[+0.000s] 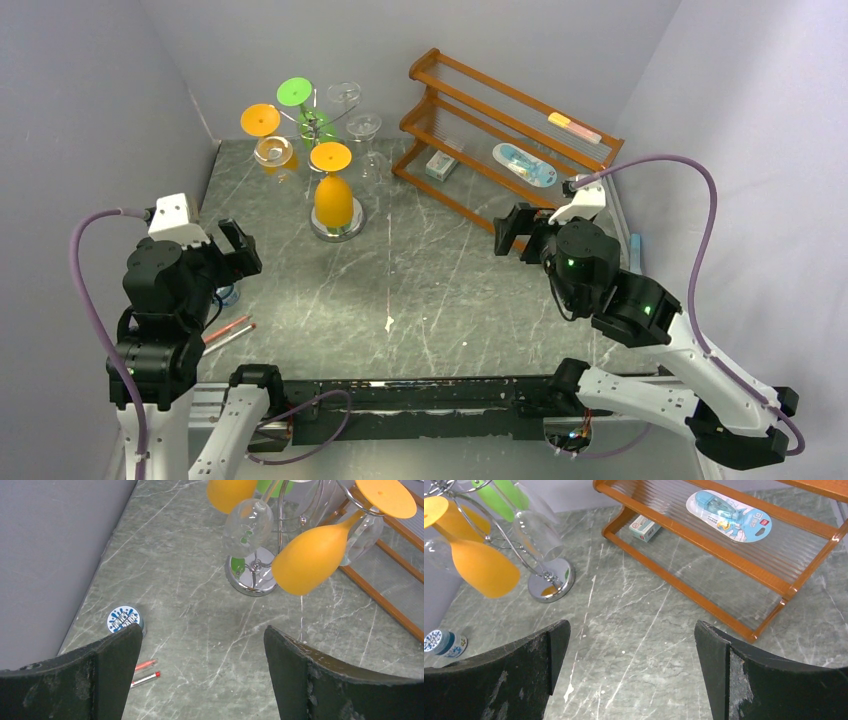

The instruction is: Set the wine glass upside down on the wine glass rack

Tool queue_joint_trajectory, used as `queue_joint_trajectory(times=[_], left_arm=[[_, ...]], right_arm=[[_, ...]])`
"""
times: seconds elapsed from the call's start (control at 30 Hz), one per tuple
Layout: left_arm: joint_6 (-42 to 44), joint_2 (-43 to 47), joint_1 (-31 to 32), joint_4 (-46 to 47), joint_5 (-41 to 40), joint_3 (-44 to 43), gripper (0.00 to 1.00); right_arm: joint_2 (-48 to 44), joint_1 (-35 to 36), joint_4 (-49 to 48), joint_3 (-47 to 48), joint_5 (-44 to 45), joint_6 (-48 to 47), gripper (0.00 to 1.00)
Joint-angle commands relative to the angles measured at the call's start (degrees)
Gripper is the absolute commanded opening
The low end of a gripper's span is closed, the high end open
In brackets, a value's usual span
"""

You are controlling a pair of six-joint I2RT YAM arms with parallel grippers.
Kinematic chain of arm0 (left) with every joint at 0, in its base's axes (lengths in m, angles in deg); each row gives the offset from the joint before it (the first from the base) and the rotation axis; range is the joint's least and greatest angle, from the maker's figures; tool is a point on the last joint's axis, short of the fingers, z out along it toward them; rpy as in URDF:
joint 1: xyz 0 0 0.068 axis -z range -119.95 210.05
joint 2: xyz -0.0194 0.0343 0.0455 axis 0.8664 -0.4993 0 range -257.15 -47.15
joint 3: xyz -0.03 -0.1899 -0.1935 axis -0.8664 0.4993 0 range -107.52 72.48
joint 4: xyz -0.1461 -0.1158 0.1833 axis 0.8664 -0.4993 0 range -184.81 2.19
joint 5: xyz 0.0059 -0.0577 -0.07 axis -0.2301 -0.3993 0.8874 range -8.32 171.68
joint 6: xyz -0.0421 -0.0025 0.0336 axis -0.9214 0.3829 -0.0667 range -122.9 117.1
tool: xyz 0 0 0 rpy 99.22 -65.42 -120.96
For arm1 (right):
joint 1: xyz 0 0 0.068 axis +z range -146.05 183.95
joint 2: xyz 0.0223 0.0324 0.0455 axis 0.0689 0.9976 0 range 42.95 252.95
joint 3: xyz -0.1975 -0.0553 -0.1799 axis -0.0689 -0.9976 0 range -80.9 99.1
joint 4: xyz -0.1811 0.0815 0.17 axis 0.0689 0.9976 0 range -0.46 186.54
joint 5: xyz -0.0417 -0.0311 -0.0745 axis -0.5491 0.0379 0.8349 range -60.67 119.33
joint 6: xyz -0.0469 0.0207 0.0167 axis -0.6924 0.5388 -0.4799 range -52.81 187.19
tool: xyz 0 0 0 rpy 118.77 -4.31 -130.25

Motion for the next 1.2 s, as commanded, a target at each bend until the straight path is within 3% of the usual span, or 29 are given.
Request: queue_joint_trajectory(times=[0.0, 0.77, 1.17], left_arm=[[-0.3, 0.0, 0.3, 0.8, 0.8, 0.5, 0.95], [-0.3, 0.1, 0.3, 0.8, 0.9, 0.8, 0.96], [-0.2, 0.1, 0.3, 0.9, 1.5, 1.0, 0.96]], right_arm=[[0.3, -0.3, -0.4, -0.4, -0.1, -0.9, 1.0], [-0.2, -0.3, -0.6, -0.6, -0.3, -0.6, 1.0], [-1.1, -0.2, -2.7, -1.7, -5.2, -2.7, 1.0]])
